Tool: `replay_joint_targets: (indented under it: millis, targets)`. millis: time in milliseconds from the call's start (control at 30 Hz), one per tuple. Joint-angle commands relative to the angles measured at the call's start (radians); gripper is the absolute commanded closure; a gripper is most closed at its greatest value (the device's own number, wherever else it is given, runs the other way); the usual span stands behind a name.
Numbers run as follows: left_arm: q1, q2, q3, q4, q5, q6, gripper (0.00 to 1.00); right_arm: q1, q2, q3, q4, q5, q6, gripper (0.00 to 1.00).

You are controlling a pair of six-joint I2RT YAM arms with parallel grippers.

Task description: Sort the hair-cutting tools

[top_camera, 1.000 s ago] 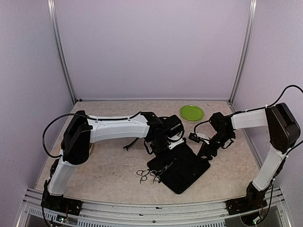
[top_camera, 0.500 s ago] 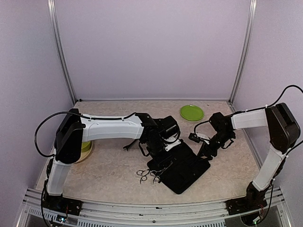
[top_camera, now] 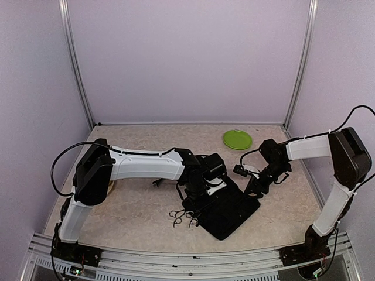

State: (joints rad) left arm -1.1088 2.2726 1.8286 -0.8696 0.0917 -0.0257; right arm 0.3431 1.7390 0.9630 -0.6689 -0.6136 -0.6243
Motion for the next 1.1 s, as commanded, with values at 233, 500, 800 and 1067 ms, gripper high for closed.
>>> replay_joint_targets:
  millis: [233, 500, 800, 1067]
  targets:
    - [-0.010, 0.080, 0.081, 0.029, -0.040, 0.004, 0.89, 0.016, 0.025, -0.003, -0.040, -0.062, -0.018, 0.49]
    - [0.017, 0.131, 0.153, 0.068, 0.012, -0.005, 0.91, 0.017, 0.028, -0.003, -0.051, -0.083, -0.024, 0.49]
    - [0.045, 0.154, 0.178, 0.156, 0.084, -0.076, 0.91, 0.019, 0.034, -0.001, -0.075, -0.117, -0.041, 0.49]
    - [0.058, 0.145, 0.162, 0.247, 0.054, -0.175, 0.89, 0.019, 0.033, -0.003, -0.081, -0.126, -0.049, 0.49]
